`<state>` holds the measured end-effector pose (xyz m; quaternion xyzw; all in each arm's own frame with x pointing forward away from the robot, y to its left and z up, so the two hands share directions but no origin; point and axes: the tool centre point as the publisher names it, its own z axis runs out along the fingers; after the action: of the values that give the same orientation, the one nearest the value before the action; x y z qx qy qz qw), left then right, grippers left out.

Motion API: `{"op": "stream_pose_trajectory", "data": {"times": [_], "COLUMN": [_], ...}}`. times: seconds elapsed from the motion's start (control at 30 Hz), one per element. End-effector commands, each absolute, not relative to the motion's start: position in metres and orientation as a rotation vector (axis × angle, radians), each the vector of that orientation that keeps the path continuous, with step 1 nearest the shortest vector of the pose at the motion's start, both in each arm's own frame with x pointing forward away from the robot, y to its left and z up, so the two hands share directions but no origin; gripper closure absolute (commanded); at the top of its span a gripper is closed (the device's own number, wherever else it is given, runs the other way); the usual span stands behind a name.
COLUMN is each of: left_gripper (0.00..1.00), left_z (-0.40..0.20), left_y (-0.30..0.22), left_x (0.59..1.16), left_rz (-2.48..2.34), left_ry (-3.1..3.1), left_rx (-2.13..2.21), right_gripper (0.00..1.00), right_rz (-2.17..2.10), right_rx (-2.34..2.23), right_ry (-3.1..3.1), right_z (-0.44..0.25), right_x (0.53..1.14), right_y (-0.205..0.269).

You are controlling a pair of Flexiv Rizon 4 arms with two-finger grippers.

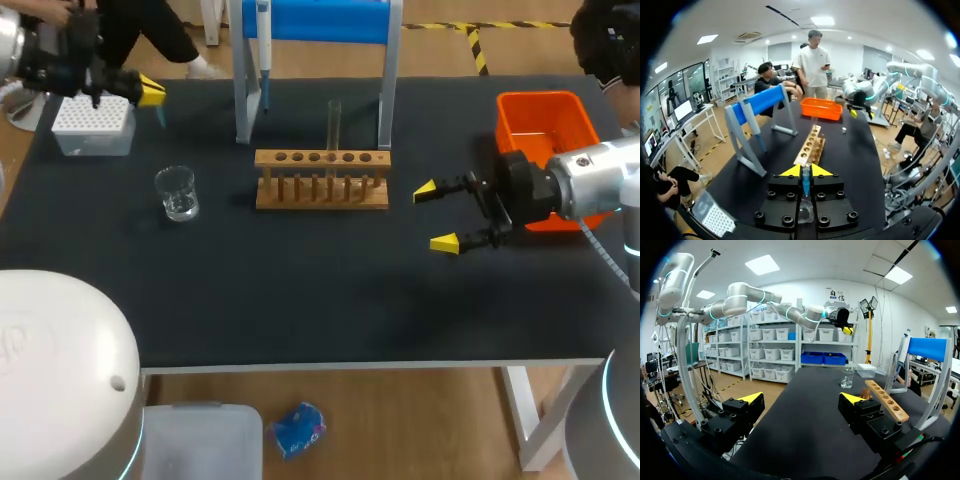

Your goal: Invert the test tube, pick up the pipette, mount the tip to pipette, aspirate from beaker and dispense into the tube, eject the tip, return the pipette, and cap with the stopper.

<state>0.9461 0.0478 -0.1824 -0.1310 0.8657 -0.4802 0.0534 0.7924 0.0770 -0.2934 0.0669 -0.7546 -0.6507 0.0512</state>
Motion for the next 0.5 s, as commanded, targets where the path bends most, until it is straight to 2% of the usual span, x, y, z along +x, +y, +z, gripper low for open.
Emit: {"op": "stream_pose_trajectory", "data": {"times": [0.03,0.5], "left_gripper": [1.00,1.00], "left_z": [-0.184,-0.185], "left_y": [0.023,-0.083], "left_x": [0.925,0.829], "left_rz": [-1.446,-1.535], "left_ry": [2.621,2.643], "left_rx": [-0.408,-0.383], "right_gripper": [0.00,0.00], "right_rz": [-1.981,-1.981], "right_rx": [0.202,0.202], "right_ry": [-2.299,-2.299], "right_z": [-0.293,-0.293], "right_x": [0.792,0.792], "right_y": [0.077,0.077]}}
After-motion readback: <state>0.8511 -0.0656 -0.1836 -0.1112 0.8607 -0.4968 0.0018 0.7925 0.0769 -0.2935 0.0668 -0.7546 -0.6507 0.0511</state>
